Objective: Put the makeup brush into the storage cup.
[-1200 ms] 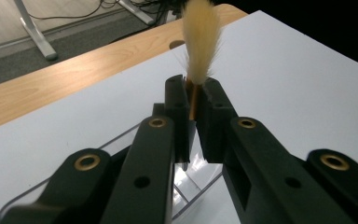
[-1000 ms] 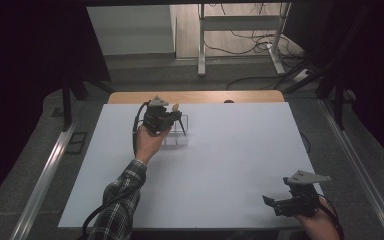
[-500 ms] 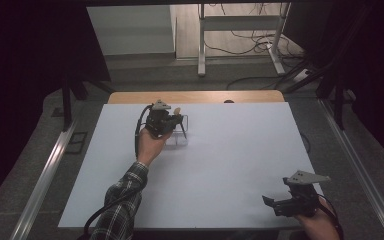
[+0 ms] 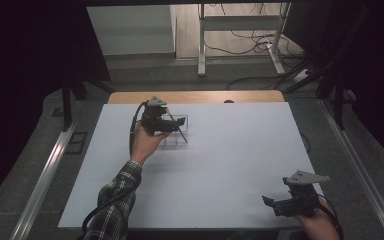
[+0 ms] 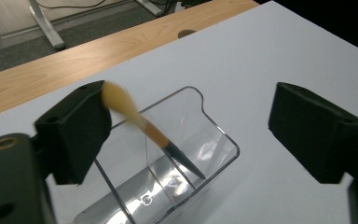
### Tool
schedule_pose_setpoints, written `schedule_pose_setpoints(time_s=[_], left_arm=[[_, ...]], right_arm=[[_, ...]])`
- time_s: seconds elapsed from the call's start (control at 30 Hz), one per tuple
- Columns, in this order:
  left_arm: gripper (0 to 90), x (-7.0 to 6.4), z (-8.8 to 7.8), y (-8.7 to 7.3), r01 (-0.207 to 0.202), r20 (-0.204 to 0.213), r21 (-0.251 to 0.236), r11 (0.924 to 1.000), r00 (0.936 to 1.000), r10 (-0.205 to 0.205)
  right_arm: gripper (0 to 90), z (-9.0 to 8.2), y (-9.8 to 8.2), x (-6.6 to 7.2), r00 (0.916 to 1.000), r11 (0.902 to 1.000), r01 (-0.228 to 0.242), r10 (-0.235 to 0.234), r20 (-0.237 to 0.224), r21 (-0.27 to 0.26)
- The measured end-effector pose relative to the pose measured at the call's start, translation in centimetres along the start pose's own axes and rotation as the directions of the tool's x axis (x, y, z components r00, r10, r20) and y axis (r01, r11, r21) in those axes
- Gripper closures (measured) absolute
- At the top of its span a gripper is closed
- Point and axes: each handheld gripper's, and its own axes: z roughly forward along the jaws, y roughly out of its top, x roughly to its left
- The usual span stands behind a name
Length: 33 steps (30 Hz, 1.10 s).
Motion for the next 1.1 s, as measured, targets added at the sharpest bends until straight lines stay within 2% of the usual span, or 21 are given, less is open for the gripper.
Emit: schedule_pose_setpoints(time_s=[0.1,0.33,0.5,0.8,1.1], left_arm=[[5.8,0.0,-0.1,0.0,-0.014,0.011,0.008,0.9999,0.9998,0.014],[2.4,0.2,-0.6,0.1,-0.019,0.034,0.017,0.9997,0.9992,0.019],[1.3,0.2,-1.0,0.1,-0.028,0.029,0.024,0.9993,0.9992,0.027],[0.4,0.0,-1.5,-0.2,-0.071,0.019,0.035,0.9968,0.9973,0.070],[0.2,-0.4,-2.4,-0.4,-0.092,0.012,0.030,0.9953,0.9957,0.092]], right_arm=[[0.6,0.0,0.0,0.0,1.0000,1.0000,0.001,-0.001,0.000,-0.001],[0.6,0.0,0.0,0.0,1.0000,1.0000,0.001,-0.001,0.000,-0.001],[0.6,0.0,0.0,0.0,1.0000,1.0000,0.001,-0.001,0.000,-0.001],[0.5,0.0,0.0,0.0,1.0000,1.0000,0.000,0.000,0.004,-0.001],[0.2,0.0,0.0,-0.1,1.0000,1.0000,-0.005,0.005,0.004,-0.005]])
